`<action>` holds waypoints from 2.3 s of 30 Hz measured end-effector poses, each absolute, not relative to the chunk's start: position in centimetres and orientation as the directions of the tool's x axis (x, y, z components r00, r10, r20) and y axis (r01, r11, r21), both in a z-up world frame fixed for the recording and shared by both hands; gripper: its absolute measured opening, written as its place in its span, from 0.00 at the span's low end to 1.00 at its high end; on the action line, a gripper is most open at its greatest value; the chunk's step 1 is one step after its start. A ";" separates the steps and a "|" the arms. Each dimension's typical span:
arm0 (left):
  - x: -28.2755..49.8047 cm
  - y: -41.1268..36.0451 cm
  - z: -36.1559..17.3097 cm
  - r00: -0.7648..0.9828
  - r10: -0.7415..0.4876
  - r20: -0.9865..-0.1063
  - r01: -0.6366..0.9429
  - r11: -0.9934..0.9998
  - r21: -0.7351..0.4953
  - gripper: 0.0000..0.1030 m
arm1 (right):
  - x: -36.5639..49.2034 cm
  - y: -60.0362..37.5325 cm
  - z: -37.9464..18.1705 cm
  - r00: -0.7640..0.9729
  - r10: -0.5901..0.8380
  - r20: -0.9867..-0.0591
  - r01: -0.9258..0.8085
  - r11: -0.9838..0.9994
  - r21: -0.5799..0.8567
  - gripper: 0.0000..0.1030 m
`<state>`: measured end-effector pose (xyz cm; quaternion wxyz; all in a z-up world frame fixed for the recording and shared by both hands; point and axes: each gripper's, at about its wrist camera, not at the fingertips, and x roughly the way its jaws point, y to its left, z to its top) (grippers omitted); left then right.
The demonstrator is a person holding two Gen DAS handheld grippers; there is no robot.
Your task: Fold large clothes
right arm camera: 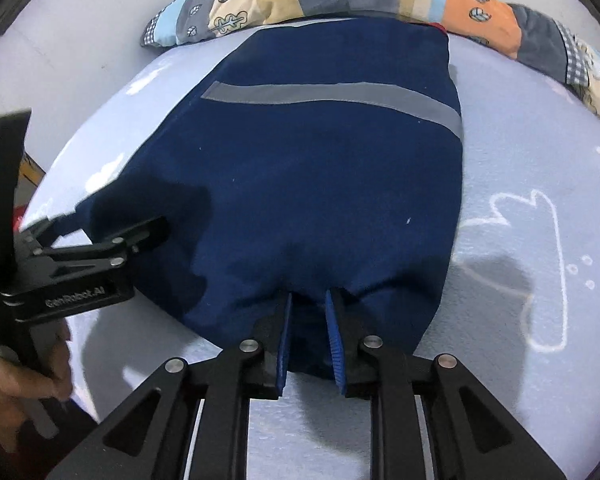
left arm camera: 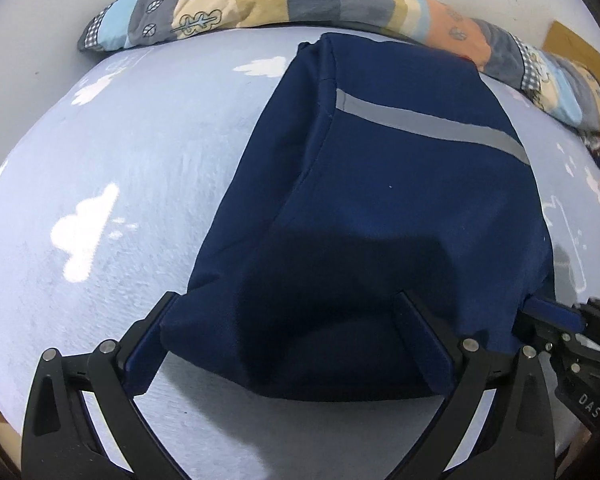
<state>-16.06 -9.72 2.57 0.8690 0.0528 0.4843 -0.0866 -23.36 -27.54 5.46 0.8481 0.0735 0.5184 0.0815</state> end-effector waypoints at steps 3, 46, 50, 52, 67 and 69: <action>-16.0 -10.1 2.6 0.529 -0.084 -0.845 0.194 0.981 0.024 1.00 | -23.6 -27.6 5.5 0.474 0.237 -0.848 -0.101 0.971 0.215 0.29; -16.0 -11.2 2.6 0.548 -0.054 -0.835 0.182 0.982 0.056 1.00 | -22.4 -37.5 7.5 0.575 0.484 -0.660 0.050 0.784 0.619 0.92; -16.0 -11.3 2.6 0.547 -0.056 -0.835 0.184 0.981 0.054 1.00 | -22.1 -38.7 6.6 0.573 0.488 -0.659 0.103 0.755 0.648 0.86; -16.0 -11.3 2.6 0.545 -0.057 -0.836 0.186 0.981 0.054 1.00 | -21.7 -39.0 5.9 0.563 0.502 -0.656 0.121 0.735 0.667 0.86; -7.6 -1.7 4.9 0.282 -0.580 -0.764 0.188 0.814 -0.549 1.00 | -20.2 -39.4 4.5 0.546 0.520 -0.657 0.129 0.722 0.680 0.86; -6.7 -1.1 2.9 0.208 -0.660 -0.722 0.131 0.750 -0.648 1.00 | -19.7 -39.6 4.2 0.542 0.526 -0.656 0.135 0.716 0.685 0.86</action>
